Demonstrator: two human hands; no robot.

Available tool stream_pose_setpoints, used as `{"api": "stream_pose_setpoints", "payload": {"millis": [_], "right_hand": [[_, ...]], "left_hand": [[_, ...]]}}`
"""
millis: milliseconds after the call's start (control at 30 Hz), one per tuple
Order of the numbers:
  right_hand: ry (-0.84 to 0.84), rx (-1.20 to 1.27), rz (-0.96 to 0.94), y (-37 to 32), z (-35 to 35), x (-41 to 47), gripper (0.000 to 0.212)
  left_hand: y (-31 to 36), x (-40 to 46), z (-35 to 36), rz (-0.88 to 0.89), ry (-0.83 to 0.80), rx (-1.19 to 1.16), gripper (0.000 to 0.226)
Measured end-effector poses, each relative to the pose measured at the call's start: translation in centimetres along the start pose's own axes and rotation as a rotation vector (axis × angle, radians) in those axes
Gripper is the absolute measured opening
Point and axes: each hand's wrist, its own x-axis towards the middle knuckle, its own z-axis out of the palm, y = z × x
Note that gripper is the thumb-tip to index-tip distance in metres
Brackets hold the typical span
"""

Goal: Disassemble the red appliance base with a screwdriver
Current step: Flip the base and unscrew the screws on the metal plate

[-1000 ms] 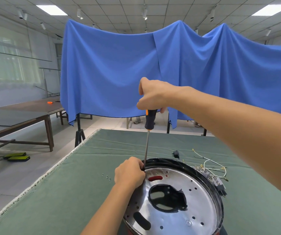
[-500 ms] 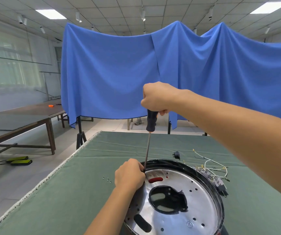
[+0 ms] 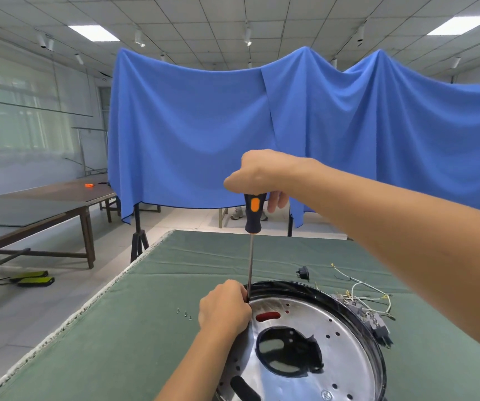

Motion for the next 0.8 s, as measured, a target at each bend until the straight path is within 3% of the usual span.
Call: {"api": "stream_pose_setpoints", "payload": {"millis": [100,300,467,600,700,800], "right_hand": [[0.067,-0.086,0.004,0.1,0.1,-0.2,0.026],[-0.085,-0.015,0.028,-0.2,-0.8,-0.9,0.017],[0.053,-0.131,0.012,0.2,-0.2,-0.9,0.021],[-0.063,-0.113,-0.021,0.2,-0.7,-1.0,0.017],[0.046,-0.134,-0.010,0.7,-0.3,-1.2,0.029],[0.064,-0.085,-0.015,0.9,-0.1,-1.0,0.021]], "left_hand": [[0.0,0.0,0.0,0.004,0.005,-0.002,0.023],[0.0,0.0,0.1,0.007,0.008,0.009,0.023],[0.0,0.1,0.2,0.003,0.007,0.014,0.024],[0.1,0.1,0.2,0.005,0.018,0.021,0.025],[0.1,0.1,0.2,0.003,0.018,0.027,0.024],[0.0,0.0,0.3,0.006,0.029,0.033,0.023]]}}
